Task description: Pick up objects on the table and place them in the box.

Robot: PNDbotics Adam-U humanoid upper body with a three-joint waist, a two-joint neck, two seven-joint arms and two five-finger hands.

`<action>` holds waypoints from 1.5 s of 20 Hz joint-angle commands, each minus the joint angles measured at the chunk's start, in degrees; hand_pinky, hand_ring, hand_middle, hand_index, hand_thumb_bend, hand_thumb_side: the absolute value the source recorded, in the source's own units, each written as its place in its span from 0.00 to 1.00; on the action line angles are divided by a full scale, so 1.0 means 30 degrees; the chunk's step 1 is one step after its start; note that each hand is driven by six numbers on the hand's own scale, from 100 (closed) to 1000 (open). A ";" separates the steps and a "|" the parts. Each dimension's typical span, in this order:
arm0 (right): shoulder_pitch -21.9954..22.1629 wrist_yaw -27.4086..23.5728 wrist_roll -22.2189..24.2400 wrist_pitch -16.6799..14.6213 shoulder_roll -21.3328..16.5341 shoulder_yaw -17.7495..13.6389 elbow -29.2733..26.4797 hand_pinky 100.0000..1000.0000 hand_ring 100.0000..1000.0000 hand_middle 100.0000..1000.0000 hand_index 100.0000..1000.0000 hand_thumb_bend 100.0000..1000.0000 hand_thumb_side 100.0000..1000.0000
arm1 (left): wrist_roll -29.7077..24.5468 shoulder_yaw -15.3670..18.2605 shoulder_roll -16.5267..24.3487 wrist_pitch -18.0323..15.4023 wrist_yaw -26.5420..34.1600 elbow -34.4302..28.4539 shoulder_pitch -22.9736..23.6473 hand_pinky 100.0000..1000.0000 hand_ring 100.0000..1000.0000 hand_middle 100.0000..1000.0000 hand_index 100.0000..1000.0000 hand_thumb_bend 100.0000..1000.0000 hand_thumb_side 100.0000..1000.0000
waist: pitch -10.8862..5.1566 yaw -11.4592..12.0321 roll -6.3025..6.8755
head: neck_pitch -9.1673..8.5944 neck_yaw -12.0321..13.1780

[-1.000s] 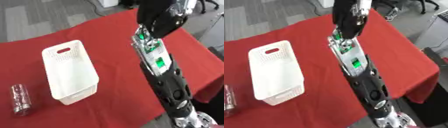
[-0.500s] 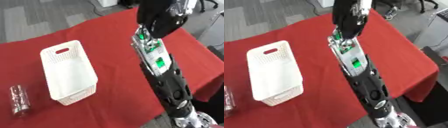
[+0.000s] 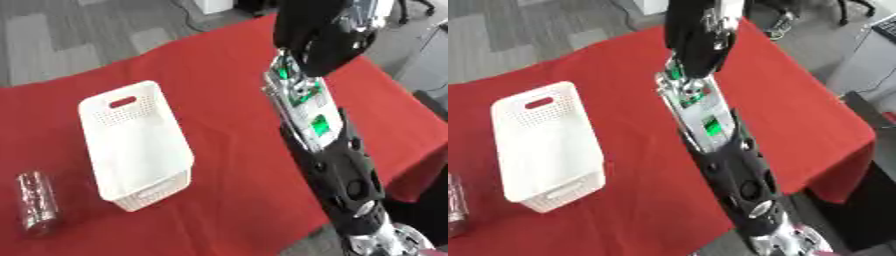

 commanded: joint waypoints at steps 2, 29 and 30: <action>-0.0309 -0.0042 -0.0033 -0.0126 -0.0106 0.0013 -0.0246 0.36 0.45 0.56 0.65 0.00 1.00 | 0.2018 -0.0371 0.0721 -0.0979 -0.1874 -0.0203 -0.0357 0.95 0.81 0.79 0.85 0.59 0.33 | -0.0199 -0.0047 0.0071 | -0.0005 0.0091; -0.0523 -0.0027 -0.0026 -0.0314 0.0189 0.0071 -0.0246 0.36 0.45 0.56 0.65 0.00 1.00 | -0.0614 -0.2000 0.0453 -0.1286 0.0157 -0.0203 0.0642 0.84 0.83 0.81 0.83 0.52 0.34 | -0.0049 -0.0479 0.0128 | -0.0005 0.0170; -0.0528 -0.0028 -0.0025 -0.0316 0.0196 0.0072 -0.0246 0.36 0.45 0.56 0.65 0.00 1.00 | -0.1001 -0.2023 0.0427 -0.1084 0.0199 -0.0203 0.0632 0.85 0.83 0.82 0.83 0.53 0.35 | -0.0044 -0.0488 0.0127 | -0.0005 0.0191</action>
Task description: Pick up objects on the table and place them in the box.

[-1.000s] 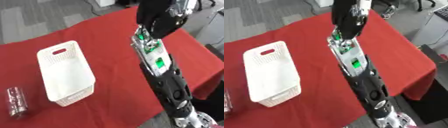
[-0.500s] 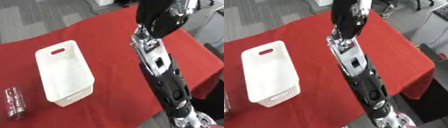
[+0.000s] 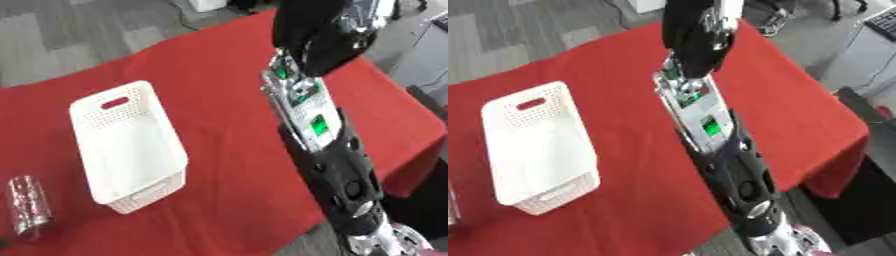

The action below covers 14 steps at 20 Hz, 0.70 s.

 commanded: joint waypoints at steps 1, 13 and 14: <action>-0.0375 -0.0015 -0.0120 -0.0187 0.0012 0.0030 -0.0246 0.36 0.45 0.56 0.65 0.00 1.00 | -0.1173 0.0076 0.0402 0.0525 0.0343 -0.0203 -0.0250 0.86 0.84 0.83 0.83 0.56 0.36 | -0.0168 -0.0026 0.0059 | -0.0005 0.0141; -0.0398 -0.0005 -0.0138 -0.0252 0.0100 0.0030 -0.0246 0.36 0.45 0.55 0.65 0.00 1.00 | -0.4601 0.0268 -0.0685 0.3489 0.1030 -0.0203 -0.1513 0.91 0.88 0.83 0.86 0.68 0.35 | -0.0174 -0.0068 0.0039 | -0.0005 0.0040; -0.0402 0.0000 -0.0144 -0.0259 0.0112 0.0028 -0.0246 0.36 0.45 0.55 0.65 0.00 1.00 | -0.4577 0.0293 -0.0797 0.3574 0.0904 -0.0203 -0.1634 0.92 0.88 0.83 0.86 0.69 0.35 | -0.0169 -0.0074 0.0034 | -0.0005 0.0030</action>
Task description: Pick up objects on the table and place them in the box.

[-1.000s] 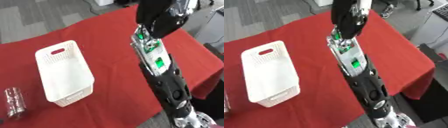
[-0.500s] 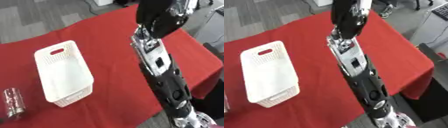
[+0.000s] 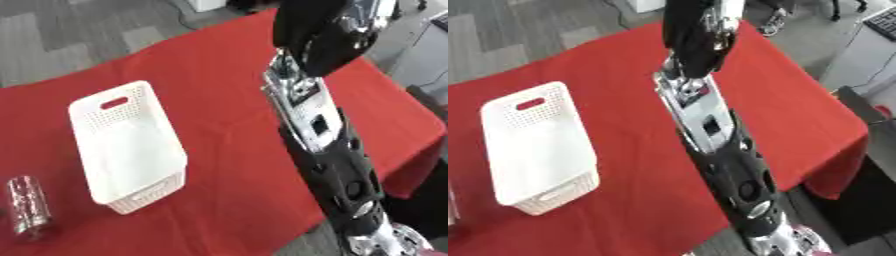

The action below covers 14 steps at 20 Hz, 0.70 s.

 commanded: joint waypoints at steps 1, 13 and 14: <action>-0.0383 0.0005 -0.0130 -0.0231 -0.0010 0.0020 -0.0246 0.36 0.45 0.55 0.65 0.00 1.00 | -0.0264 0.0377 0.0041 0.0137 -0.0149 -0.0203 -0.0477 0.92 0.89 0.83 0.86 0.68 0.33 | -0.0170 -0.0020 0.0031 | -0.0005 -0.0013; -0.0507 0.0029 -0.0171 -0.0308 0.0188 0.0042 -0.0246 0.36 0.45 0.55 0.65 0.00 1.00 | 0.0001 0.0401 -0.0680 0.0595 -0.2259 -0.0202 -0.0562 0.92 0.88 0.82 0.85 0.67 0.32 | -0.0056 -0.0237 -0.0042 | -0.0005 0.0099; -0.0514 0.0030 -0.0173 -0.0318 0.0205 0.0041 -0.0246 0.36 0.45 0.55 0.65 0.00 1.00 | -0.0082 0.0421 -0.0740 0.0648 -0.2271 -0.0180 -0.0615 0.92 0.88 0.82 0.85 0.67 0.32 | -0.0052 -0.0250 -0.0046 | -0.0005 0.0105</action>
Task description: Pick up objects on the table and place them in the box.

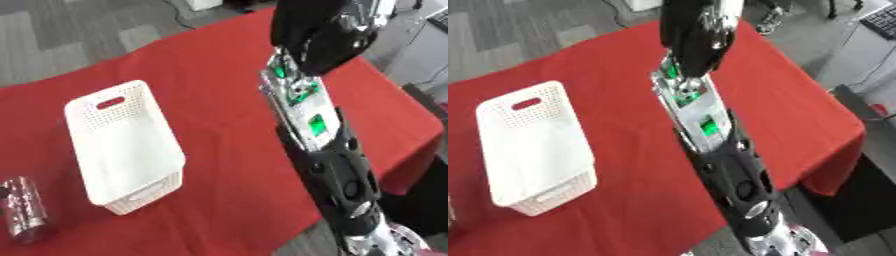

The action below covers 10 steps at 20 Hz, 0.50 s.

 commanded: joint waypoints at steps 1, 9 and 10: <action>-0.0380 0.0031 -0.0171 -0.0306 0.0017 0.0033 -0.0246 0.36 0.45 0.55 0.65 0.00 1.00 | -0.0208 0.0370 0.0143 0.0213 -0.0212 -0.0080 -0.0409 0.92 0.88 0.82 0.85 0.67 0.32 | -0.0172 -0.0062 -0.0016 | -0.0005 0.0105; -0.0403 0.0057 -0.0194 -0.0353 0.0118 0.0033 -0.0246 0.36 0.45 0.55 0.65 0.00 1.00 | -0.0132 0.0312 -0.0726 0.0168 -0.0982 0.1836 -0.1221 0.91 0.88 0.82 0.85 0.68 0.31 | -0.0159 -0.0139 -0.0028 | -0.0005 0.0172; -0.0408 0.0063 -0.0198 -0.0356 0.0134 0.0031 -0.0246 0.36 0.45 0.55 0.65 0.00 1.00 | -0.0023 0.0271 -0.0827 0.0102 -0.1157 0.2093 -0.1270 0.91 0.88 0.82 0.85 0.68 0.31 | -0.0154 -0.0150 -0.0032 | -0.0005 0.0179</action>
